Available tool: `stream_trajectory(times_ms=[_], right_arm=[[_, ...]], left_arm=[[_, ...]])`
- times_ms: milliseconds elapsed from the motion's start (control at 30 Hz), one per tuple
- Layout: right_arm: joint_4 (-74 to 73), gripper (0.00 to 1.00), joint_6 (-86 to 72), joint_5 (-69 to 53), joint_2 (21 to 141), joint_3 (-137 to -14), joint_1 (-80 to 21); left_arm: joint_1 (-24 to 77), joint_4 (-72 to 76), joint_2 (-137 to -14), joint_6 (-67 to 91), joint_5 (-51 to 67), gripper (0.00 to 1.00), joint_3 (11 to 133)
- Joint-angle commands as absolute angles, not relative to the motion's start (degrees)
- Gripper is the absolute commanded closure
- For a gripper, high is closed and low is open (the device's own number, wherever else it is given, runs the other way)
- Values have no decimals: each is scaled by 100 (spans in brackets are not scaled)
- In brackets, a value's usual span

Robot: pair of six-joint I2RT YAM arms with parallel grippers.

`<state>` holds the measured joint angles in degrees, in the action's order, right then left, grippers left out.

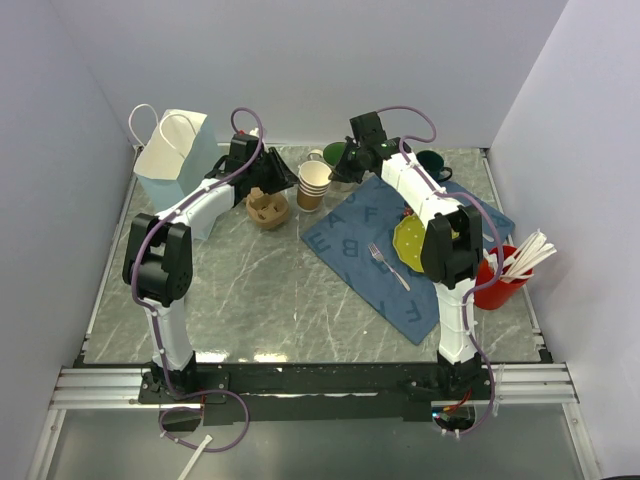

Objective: Pack the takeout coffee

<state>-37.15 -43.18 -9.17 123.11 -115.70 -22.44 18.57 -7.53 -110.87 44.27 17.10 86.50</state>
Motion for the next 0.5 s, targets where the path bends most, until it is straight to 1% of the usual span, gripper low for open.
stream_trajectory(times_ms=[0,200,467], right_arm=[[-3551,100,-4386,-993,12313,-11716,-2197],[-3542,100,-4403,-1020,12331,-11698,-2188],[-3525,100,-4412,-1011,12349,-11654,-2162]], left_arm=[[1846,-457,-10934,4456,1793,64,8912],[1846,-501,-11074,4491,1872,64,8912],[1793,-466,-10890,4474,1889,63,8903]])
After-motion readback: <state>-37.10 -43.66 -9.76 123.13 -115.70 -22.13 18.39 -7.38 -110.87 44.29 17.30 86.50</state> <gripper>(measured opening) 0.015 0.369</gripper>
